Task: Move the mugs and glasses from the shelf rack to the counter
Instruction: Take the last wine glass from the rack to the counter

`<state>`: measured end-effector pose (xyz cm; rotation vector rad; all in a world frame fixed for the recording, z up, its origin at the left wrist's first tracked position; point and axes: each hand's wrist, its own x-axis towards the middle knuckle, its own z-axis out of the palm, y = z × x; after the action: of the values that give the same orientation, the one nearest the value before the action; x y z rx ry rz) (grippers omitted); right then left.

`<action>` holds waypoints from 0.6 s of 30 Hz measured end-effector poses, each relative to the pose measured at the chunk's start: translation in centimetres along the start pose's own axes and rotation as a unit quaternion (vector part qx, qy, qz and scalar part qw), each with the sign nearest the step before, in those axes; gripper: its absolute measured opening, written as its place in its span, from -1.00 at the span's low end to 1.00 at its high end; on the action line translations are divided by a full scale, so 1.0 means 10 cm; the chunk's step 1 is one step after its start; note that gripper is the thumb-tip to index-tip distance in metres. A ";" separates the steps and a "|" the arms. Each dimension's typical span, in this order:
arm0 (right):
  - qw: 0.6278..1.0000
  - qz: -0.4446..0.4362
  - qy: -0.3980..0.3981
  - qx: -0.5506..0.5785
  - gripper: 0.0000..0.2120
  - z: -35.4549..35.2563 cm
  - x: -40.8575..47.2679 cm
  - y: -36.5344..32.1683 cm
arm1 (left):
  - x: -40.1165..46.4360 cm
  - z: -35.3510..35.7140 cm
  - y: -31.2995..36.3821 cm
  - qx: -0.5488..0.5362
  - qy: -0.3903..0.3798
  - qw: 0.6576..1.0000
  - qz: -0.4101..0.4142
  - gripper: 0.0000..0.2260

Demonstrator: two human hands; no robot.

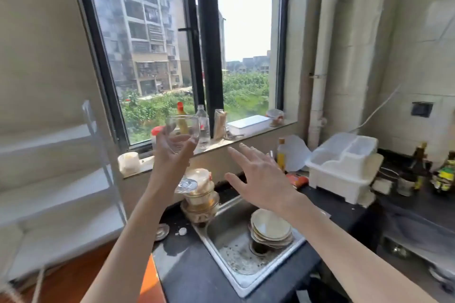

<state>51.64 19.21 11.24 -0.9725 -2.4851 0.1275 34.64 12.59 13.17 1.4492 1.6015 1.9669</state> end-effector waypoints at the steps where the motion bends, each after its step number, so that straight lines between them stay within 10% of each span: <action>1: 1.000 0.025 0.006 -0.009 -0.42 -0.08 -0.16 0.23 | -0.07 0.26 0.02 -0.019 -0.022 1.000 -0.008 -0.39; 18: 0.894 0.429 -0.003 -0.129 -0.41 -1.26 -3.01 3.82 | -1.36 5.08 0.19 -0.189 -0.412 0.885 -0.107 -0.54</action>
<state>100.30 26.69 1.20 -2.1211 -1.9180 0.0732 81.62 34.07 3.34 1.5395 0.8830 1.1679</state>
